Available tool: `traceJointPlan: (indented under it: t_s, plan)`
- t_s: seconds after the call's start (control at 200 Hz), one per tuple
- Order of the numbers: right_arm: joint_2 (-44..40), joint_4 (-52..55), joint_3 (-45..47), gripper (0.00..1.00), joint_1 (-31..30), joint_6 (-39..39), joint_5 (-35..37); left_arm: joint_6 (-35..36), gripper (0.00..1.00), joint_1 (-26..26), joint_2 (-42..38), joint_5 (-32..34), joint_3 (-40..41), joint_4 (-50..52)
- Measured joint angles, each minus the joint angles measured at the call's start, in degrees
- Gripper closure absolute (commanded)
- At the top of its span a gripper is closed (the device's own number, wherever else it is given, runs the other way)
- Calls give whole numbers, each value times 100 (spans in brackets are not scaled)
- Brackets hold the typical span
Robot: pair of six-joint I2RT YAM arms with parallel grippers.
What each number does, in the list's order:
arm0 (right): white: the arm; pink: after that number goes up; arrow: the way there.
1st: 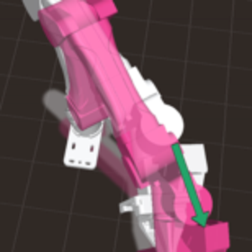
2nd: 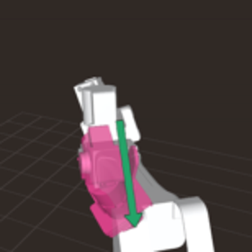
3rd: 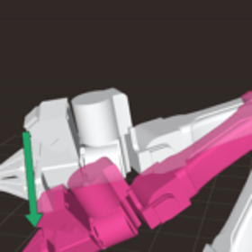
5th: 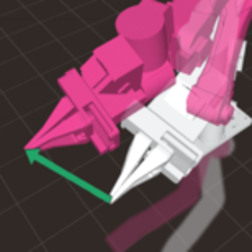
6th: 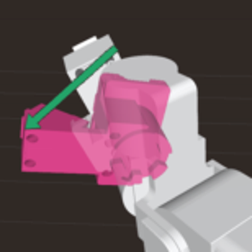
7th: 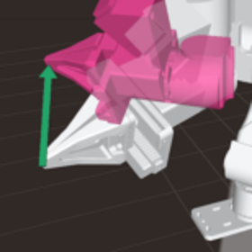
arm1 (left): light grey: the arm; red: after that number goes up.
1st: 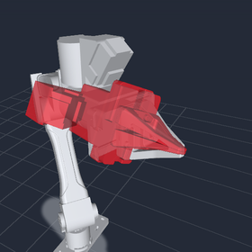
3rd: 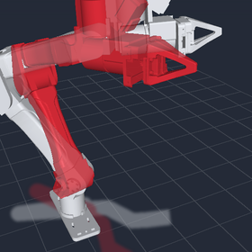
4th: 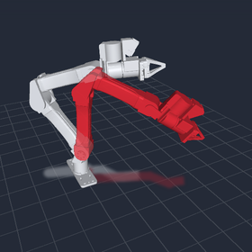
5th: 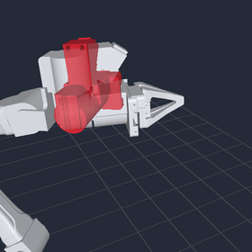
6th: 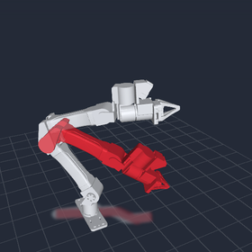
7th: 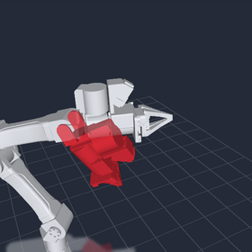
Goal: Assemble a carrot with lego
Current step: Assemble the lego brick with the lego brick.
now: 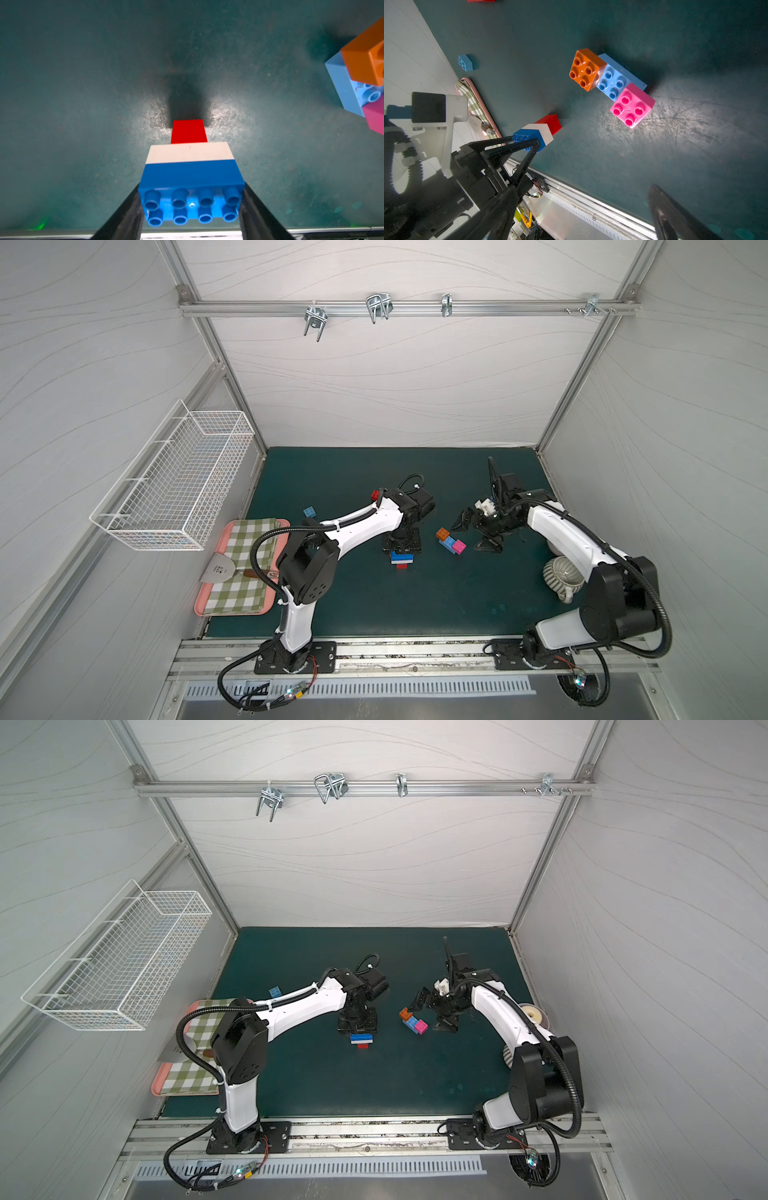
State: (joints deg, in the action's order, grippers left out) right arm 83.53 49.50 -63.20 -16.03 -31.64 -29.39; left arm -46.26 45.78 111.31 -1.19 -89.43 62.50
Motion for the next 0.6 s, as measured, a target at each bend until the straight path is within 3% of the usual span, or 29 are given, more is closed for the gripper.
traceJointPlan:
  t_s: [0.11,0.595]
  plan:
    - [0,2,-17,1,0,0,2,0,92,13,4,-17,0,2]
    - [0,2,-42,1,37,-2,7,-52,61,9,105,72,-219,315]
